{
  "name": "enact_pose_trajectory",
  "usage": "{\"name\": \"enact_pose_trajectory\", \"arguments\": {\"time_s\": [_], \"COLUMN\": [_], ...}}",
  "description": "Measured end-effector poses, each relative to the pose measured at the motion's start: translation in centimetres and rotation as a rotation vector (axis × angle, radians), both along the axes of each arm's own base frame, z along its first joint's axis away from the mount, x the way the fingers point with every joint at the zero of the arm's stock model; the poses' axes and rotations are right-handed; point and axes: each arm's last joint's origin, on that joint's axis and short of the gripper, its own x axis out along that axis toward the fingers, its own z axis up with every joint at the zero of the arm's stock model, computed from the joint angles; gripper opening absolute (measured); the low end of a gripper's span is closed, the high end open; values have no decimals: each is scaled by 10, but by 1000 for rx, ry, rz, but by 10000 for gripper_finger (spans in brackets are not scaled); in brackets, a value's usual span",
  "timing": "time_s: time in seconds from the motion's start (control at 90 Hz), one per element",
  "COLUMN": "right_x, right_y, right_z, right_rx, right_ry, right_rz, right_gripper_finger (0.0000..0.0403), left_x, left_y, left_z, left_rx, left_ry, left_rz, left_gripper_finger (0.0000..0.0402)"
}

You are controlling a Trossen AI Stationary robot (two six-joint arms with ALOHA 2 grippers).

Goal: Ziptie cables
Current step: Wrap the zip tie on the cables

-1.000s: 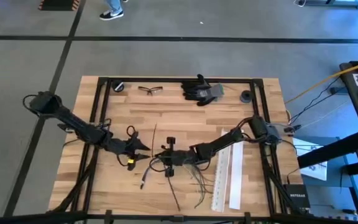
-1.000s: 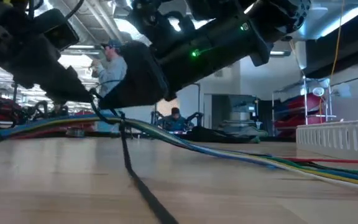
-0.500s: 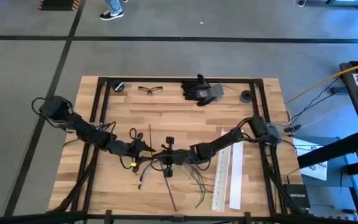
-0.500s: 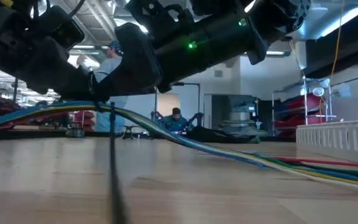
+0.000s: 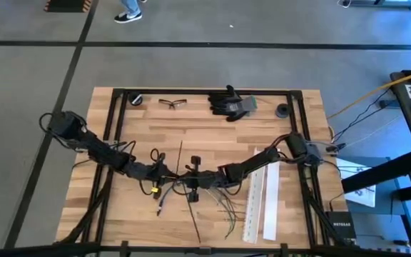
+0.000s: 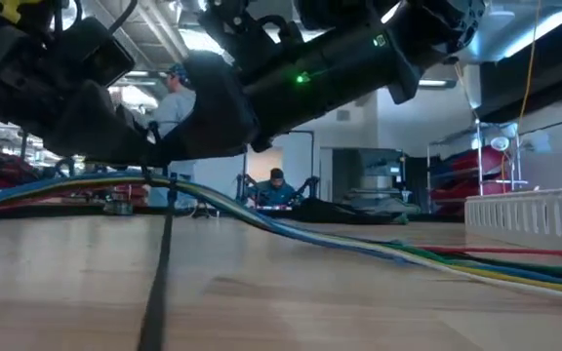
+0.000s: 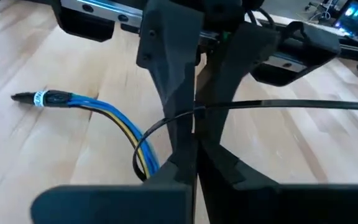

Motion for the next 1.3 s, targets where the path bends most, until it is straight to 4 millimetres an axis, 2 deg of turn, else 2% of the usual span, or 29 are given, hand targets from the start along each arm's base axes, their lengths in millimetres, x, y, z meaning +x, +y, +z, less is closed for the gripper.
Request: {"name": "enact_pose_trajectory", "arguments": {"time_s": [0.167,0.333,0.6,0.878,1.022,1.189,1.3], "right_x": [-7,-13,-11,-11,-14,-28,-48], "right_y": [-4,-9,-10,-8,-10,-22,-31], "right_z": [16,37,37,33,38,64,55], "right_rx": [-51,-42,23,38,26,77,114], "right_ry": [60,63,56,76,95,144,189], "right_rz": [-49,-75,-38,3,-6,-40,-75], "right_gripper_finger": [10,59,152,177,177,177,177], "left_x": [1,-2,-1,1,0,10,30], "left_y": [0,1,1,4,5,6,4], "left_z": [2,-3,-1,-1,-4,1,6], "left_rx": [-4,13,13,-8,-40,-56,-12], "left_ry": [-14,25,9,12,42,51,158], "left_rz": [17,-3,1,26,47,43,13], "left_gripper_finger": [0,3,2,2,36,100,133]}}
